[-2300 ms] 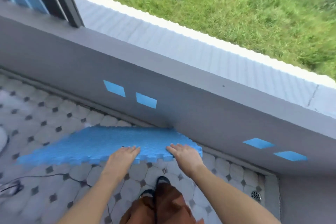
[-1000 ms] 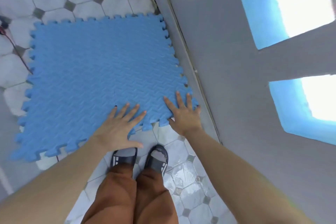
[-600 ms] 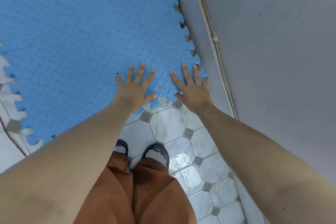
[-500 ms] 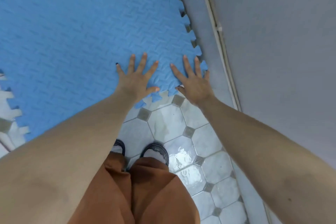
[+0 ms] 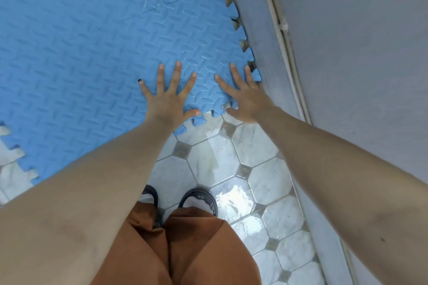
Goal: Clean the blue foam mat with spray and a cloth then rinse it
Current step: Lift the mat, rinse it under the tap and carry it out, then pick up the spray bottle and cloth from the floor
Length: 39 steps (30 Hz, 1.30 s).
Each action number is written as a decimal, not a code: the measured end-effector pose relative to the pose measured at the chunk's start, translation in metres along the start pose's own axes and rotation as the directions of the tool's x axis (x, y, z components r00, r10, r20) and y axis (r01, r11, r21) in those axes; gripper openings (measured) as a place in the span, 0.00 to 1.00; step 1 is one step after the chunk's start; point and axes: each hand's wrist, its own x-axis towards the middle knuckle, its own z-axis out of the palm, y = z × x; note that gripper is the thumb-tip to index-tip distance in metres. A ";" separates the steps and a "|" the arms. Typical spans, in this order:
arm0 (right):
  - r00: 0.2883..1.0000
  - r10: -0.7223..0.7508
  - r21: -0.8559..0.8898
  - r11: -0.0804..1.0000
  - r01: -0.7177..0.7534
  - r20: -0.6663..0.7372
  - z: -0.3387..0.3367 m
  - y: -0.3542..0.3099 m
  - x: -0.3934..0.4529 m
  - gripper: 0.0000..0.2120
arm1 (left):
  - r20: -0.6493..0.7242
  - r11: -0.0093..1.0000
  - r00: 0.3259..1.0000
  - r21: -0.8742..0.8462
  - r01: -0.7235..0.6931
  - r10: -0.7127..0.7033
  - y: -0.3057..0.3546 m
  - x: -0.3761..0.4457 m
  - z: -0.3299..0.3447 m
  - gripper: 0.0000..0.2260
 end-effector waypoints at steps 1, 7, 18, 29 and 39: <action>0.999 0.019 0.010 1.000 -0.019 0.040 -0.006 -0.002 -0.001 0.43 | 0.023 1.000 1.000 -0.008 -0.004 0.004 0.000 0.000 -0.004 0.41; 0.995 0.098 0.067 0.993 -0.098 0.009 -0.044 -0.027 -0.032 0.39 | 0.187 0.996 0.981 -0.060 0.065 -0.053 -0.009 -0.024 -0.058 0.40; 0.873 0.484 0.674 0.625 -0.393 0.060 -0.191 -0.104 -0.254 0.33 | 0.125 0.969 0.970 0.106 -0.223 0.210 0.005 -0.176 -0.289 0.34; 0.669 0.735 0.790 0.341 -0.510 0.115 -0.250 -0.170 -0.543 0.33 | 0.094 0.851 0.877 0.210 -0.481 0.472 0.084 -0.376 -0.465 0.31; 0.355 0.934 0.903 0.110 -0.416 0.050 -0.296 -0.192 -0.707 0.24 | -0.099 0.610 0.612 0.296 -0.735 0.785 0.193 -0.476 -0.587 0.14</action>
